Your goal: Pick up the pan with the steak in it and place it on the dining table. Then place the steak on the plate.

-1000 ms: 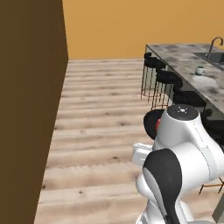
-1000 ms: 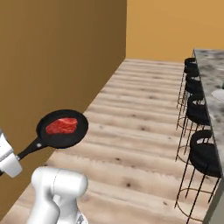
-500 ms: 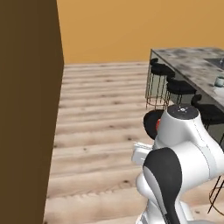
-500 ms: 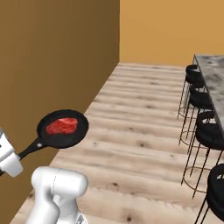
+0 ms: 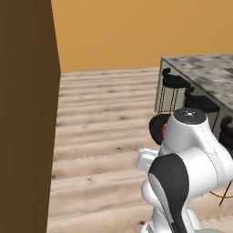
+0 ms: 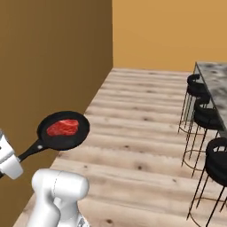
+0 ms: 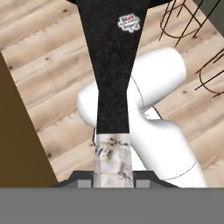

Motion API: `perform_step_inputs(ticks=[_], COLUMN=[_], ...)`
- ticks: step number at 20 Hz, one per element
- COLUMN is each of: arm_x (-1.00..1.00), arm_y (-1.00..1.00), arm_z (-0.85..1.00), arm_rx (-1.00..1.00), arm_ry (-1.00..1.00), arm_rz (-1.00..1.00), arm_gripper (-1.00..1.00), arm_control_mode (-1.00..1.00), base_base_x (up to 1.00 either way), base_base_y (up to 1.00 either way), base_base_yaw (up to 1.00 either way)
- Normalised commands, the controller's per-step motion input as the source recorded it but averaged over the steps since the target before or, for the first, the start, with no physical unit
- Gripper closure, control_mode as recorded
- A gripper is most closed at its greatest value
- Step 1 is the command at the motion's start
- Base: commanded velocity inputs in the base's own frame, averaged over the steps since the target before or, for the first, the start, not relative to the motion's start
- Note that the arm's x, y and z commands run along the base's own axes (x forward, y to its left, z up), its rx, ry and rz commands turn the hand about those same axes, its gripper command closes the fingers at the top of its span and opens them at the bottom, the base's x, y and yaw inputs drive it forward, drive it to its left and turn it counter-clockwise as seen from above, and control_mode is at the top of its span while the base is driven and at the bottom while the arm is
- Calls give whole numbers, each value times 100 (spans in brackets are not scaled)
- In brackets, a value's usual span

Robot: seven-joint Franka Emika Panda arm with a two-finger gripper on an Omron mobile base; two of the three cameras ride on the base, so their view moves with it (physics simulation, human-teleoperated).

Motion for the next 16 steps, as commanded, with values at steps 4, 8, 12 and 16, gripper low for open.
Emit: perform_step_inputs(ticks=[4, 8, 12, 16], arm_x=[0, 0, 0, 0], arm_y=[0, 0, 0, 0], arm_z=[0, 0, 0, 0], arm_rx=[0, 0, 0, 0], arm_ry=[0, 0, 0, 0], arm_rz=[0, 0, 0, 0], arm_gripper=[100, 100, 100, 100], arm_control_mode=[100, 100, 100, 100], base_base_x=[83, 15, 0, 0], base_base_y=[11, 10, 0, 0], base_base_yaw=[-23, -49, -50, -50])
